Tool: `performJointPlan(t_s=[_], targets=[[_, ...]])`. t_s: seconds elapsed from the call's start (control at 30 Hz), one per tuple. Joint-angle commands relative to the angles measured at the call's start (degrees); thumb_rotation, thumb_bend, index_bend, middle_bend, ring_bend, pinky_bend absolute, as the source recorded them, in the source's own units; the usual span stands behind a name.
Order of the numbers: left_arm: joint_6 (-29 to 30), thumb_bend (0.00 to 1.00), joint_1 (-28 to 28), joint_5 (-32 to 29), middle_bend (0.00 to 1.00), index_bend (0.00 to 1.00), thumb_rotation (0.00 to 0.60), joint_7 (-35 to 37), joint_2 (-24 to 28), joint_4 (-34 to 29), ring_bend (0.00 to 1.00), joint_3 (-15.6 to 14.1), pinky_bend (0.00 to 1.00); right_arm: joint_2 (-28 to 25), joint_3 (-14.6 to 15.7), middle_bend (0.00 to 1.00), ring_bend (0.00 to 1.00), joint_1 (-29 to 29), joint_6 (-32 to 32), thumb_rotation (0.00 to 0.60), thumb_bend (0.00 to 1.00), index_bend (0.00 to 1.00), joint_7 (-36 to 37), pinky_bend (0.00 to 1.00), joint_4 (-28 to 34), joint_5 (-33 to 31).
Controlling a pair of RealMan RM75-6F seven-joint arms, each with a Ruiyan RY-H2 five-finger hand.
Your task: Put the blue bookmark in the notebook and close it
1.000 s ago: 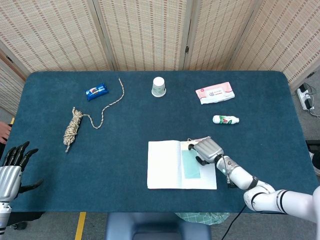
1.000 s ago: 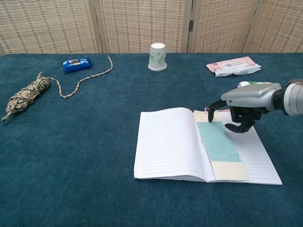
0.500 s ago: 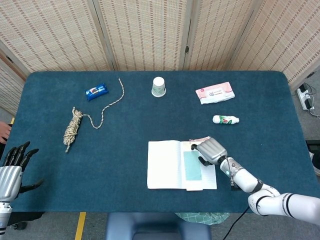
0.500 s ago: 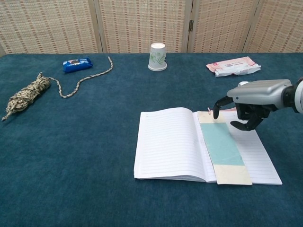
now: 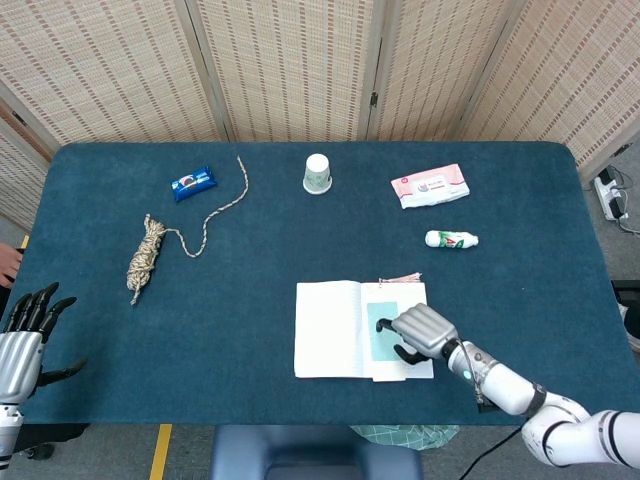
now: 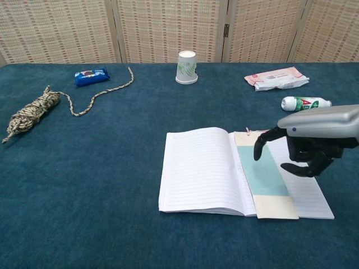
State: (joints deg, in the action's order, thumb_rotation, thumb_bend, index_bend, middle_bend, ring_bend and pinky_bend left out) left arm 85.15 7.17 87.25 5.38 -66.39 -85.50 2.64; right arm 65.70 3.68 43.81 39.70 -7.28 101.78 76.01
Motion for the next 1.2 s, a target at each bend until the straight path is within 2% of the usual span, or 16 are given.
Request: performJointPlan(t_s=[0.03, 0.2, 0.33, 0.67, 1.2], targets=[[-0.04, 0.17, 0.03, 0.05, 0.06, 0.21, 0.6, -0.3, -0.1, -0.01, 0.0, -0.05, 0.0, -3.99, 2.57, 1.0, 1.0, -1.11, -1.38, 0.534, 0.59, 0.29, 2.77, 1.0, 4.23, 3.24], [0.08, 0.17, 0.0, 0.23, 0.06, 0.21, 0.6, -0.82, -0.23, -0.16, 0.0, -0.14, 0.0, -6.41, 5.04, 1.0, 1.0, -1.04, -4.75, 0.533, 0.59, 0.26, 4.72, 1.0, 7.39, 5.68], [0.26, 0.17, -0.06, 0.49, 0.06, 0.21, 0.6, -0.82, -0.18, -0.33, 0.0, -0.25, 0.0, -6.13, 5.8, 1.0, 1.0, -0.84, -6.36, 0.536, 0.59, 0.22, 4.9, 1.0, 8.06, 6.8], [0.54, 0.17, -0.14, 0.9, 0.06, 0.21, 0.6, 0.25, 0.19, -0.47, 0.0, -0.37, 0.0, -4.34, 5.85, 1.0, 1.0, -0.63, -7.78, 0.534, 0.59, 0.2, 4.86, 1.0, 8.06, 7.78], [0.67, 0.17, -0.21, 0.9, 0.06, 0.21, 0.6, 0.44, 0.29, -0.43, 0.0, -0.34, 0.0, -3.05, 5.86, 1.0, 1.0, -1.16, -7.4, 0.533, 0.59, 0.2, 0.94, 1.0, 6.68, 5.42]])
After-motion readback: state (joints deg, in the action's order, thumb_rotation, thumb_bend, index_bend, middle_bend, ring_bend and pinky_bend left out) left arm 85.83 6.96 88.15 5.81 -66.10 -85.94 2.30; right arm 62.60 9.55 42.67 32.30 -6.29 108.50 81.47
